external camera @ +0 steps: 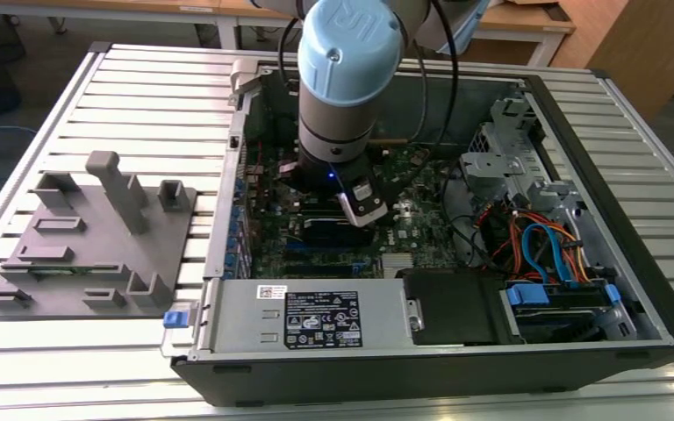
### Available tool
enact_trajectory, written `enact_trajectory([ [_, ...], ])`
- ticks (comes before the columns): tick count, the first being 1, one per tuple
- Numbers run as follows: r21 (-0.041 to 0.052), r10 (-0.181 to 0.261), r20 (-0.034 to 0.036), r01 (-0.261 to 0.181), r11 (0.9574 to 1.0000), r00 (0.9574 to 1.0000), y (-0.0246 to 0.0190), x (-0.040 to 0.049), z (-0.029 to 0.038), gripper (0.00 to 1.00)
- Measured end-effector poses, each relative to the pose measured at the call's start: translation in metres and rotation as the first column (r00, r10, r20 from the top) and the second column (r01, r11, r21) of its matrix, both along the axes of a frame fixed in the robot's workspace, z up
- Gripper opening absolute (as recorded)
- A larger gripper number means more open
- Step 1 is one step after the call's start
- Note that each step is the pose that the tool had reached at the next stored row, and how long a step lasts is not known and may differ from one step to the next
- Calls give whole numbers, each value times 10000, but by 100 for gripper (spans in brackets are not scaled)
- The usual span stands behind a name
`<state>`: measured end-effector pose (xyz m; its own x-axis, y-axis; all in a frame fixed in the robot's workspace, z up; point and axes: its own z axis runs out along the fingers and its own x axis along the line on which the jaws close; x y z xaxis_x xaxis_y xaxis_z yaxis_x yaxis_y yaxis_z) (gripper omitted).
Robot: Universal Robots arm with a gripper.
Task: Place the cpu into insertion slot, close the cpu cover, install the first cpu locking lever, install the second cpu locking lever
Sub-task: 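Install the second cpu locking lever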
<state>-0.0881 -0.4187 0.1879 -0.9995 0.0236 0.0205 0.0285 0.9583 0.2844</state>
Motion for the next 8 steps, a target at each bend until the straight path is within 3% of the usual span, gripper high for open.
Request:
enact_trajectory([
  [8, 0, 1, -3, -1, 10000, 10000, -1, -4, 239, 11],
])
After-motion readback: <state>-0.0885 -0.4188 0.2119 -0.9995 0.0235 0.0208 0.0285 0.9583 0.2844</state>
